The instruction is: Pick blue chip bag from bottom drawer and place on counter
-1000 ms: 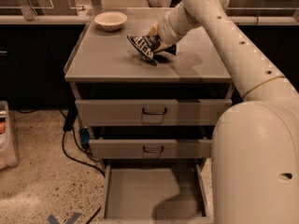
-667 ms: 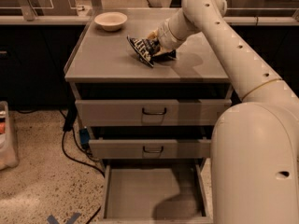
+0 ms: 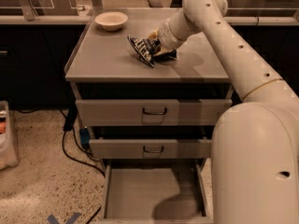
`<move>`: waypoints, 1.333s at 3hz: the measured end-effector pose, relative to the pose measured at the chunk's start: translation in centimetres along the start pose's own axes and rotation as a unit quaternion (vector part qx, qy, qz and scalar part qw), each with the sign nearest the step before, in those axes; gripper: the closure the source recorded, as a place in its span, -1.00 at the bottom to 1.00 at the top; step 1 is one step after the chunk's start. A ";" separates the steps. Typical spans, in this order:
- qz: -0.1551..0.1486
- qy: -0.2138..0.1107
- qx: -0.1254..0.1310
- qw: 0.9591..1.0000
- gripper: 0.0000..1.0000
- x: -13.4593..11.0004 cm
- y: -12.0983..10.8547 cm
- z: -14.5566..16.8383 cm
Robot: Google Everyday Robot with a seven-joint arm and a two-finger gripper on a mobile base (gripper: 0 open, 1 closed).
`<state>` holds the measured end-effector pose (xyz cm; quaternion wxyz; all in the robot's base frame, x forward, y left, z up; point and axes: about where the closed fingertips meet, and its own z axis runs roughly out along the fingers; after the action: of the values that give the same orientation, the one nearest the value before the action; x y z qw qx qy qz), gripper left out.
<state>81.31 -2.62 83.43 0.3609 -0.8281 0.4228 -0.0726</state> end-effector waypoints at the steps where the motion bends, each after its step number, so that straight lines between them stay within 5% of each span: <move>1: 0.000 0.000 0.000 1.000 0.15 0.0 0.0 0.0; 2: -0.050 0.021 0.016 0.998 -0.32 -1.6 -4.0 -2.5; 3: -0.122 0.047 0.042 0.991 -0.79 -4.3 -9.6 -6.5; 4: -0.163 0.062 0.060 0.983 -1.00 -5.8 -13.0 -9.1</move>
Offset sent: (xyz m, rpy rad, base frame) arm 0.0325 0.0477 0.2026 -0.1881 -0.3698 0.1431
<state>82.18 1.84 99.69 0.3663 -0.8567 0.2983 -0.2073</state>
